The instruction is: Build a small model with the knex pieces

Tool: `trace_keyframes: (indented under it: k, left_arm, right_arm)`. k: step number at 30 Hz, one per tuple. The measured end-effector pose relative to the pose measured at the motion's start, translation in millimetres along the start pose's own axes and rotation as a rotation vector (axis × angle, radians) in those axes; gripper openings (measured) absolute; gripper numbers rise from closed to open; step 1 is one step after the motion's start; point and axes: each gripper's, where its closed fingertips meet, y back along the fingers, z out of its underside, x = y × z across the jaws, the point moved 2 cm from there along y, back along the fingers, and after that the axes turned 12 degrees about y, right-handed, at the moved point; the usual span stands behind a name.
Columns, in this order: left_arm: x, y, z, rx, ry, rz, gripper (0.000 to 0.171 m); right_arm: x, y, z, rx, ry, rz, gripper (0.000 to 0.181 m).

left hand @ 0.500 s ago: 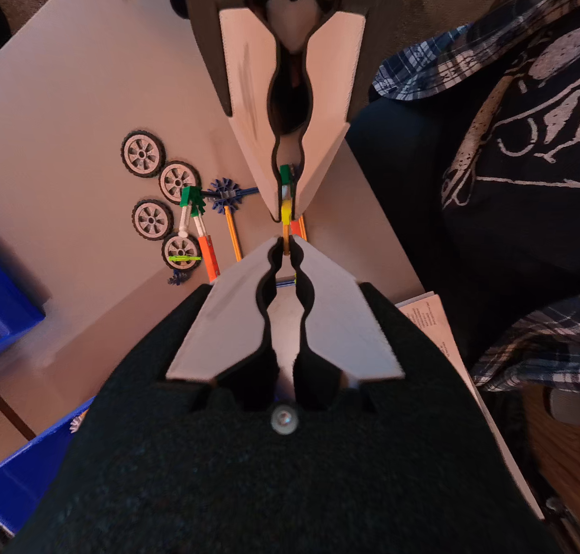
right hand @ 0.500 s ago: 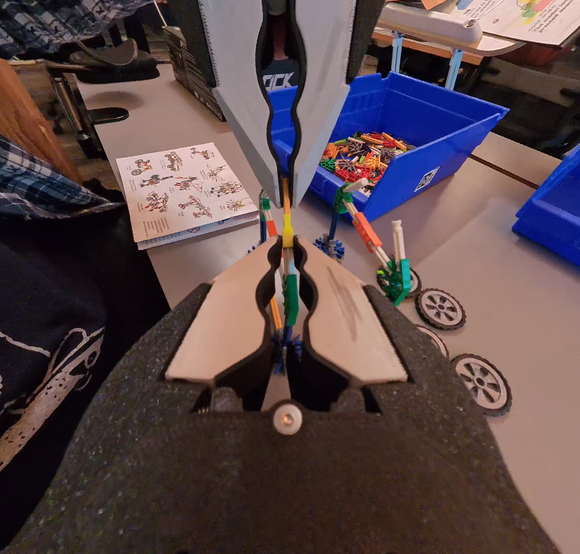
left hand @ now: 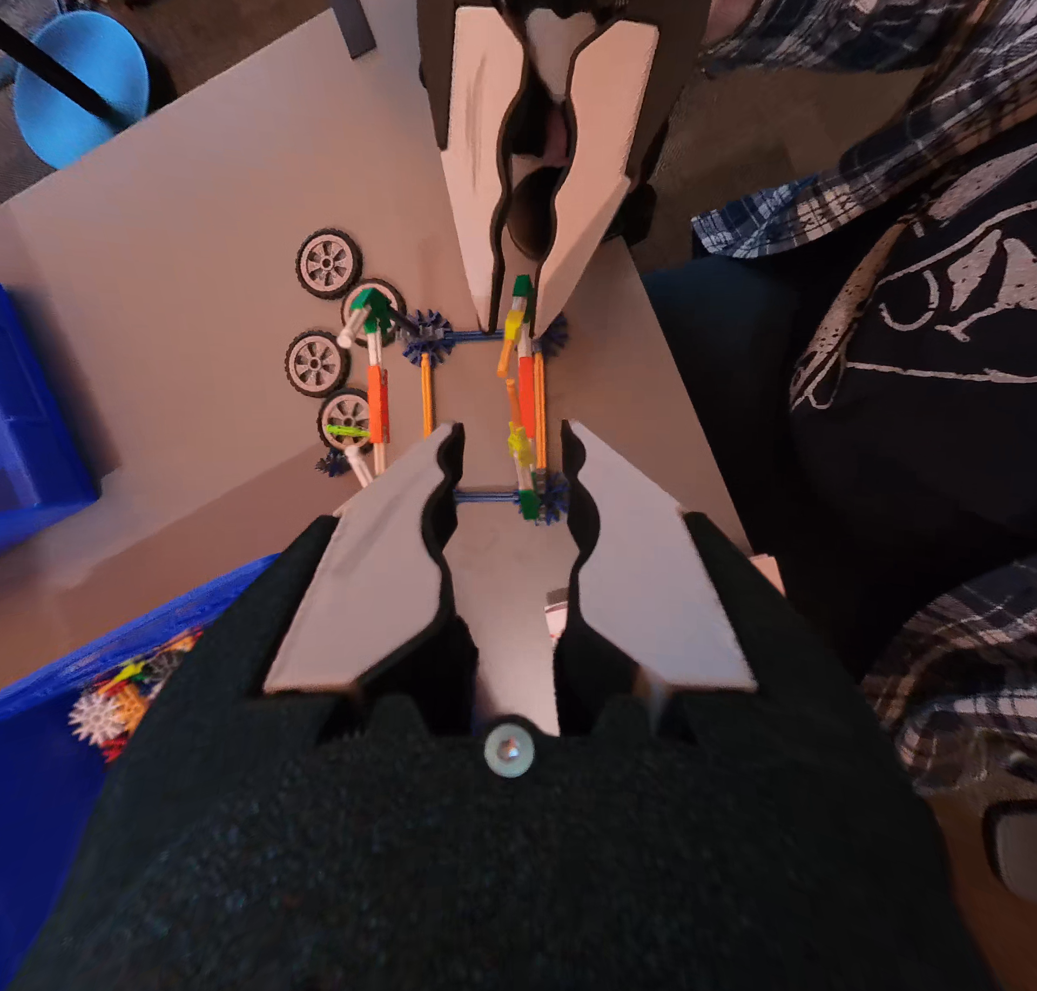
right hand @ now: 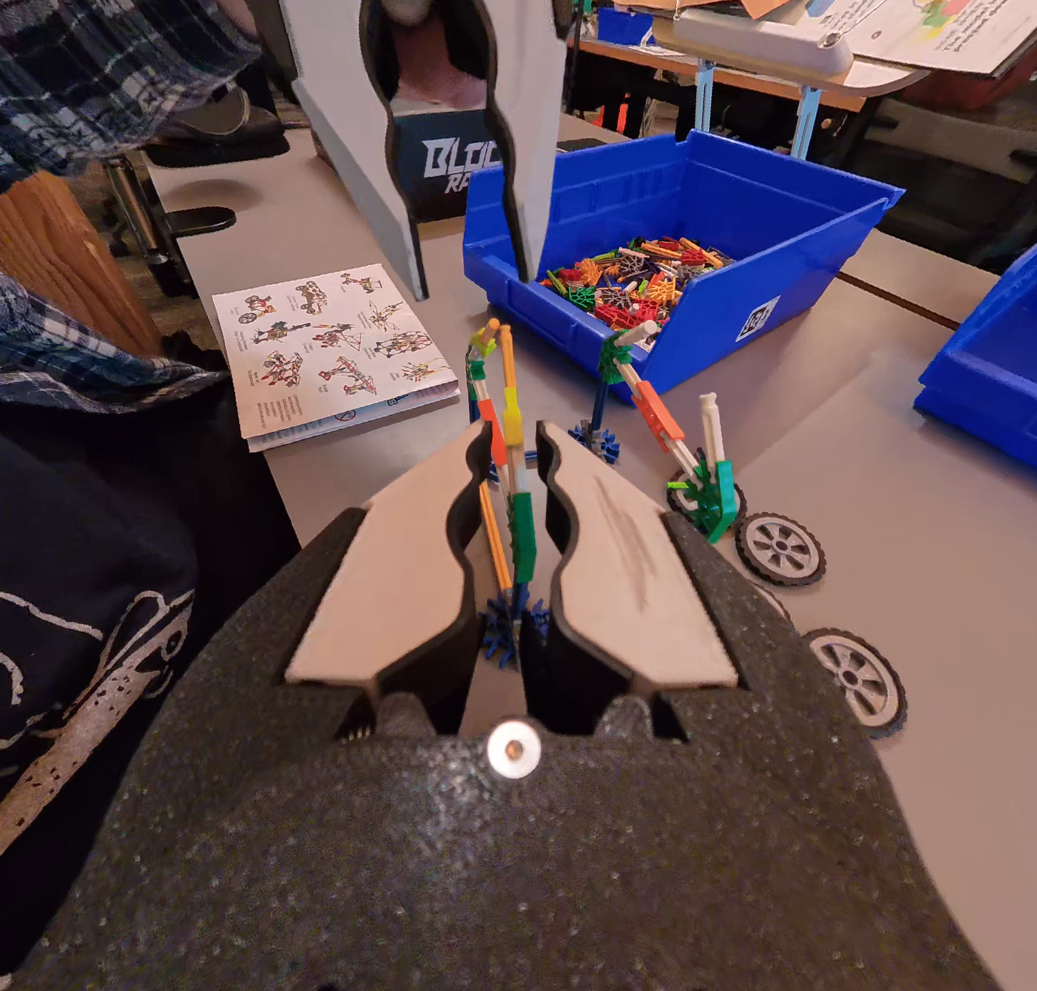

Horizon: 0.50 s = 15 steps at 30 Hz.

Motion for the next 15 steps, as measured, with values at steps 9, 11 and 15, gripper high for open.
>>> trace_keyframes:
  k: [9,11,15]
  left_arm:
    - [2.8,-25.7,9.8,0.037,-0.003,0.016,0.008]
    - [0.5,-25.5,9.8,0.044,-0.004,0.019,0.005]
    - [-5.7,-24.9,9.7,0.05,0.004,-0.006,0.004]
  right_arm:
    - [-0.3,-6.6,0.1,-0.019,0.025,-0.014,0.006]
    - [-0.2,-6.9,0.1,-0.015,0.019,-0.023,0.006]
    - [0.3,-7.6,-0.4,-0.019,0.032,-0.035,0.005]
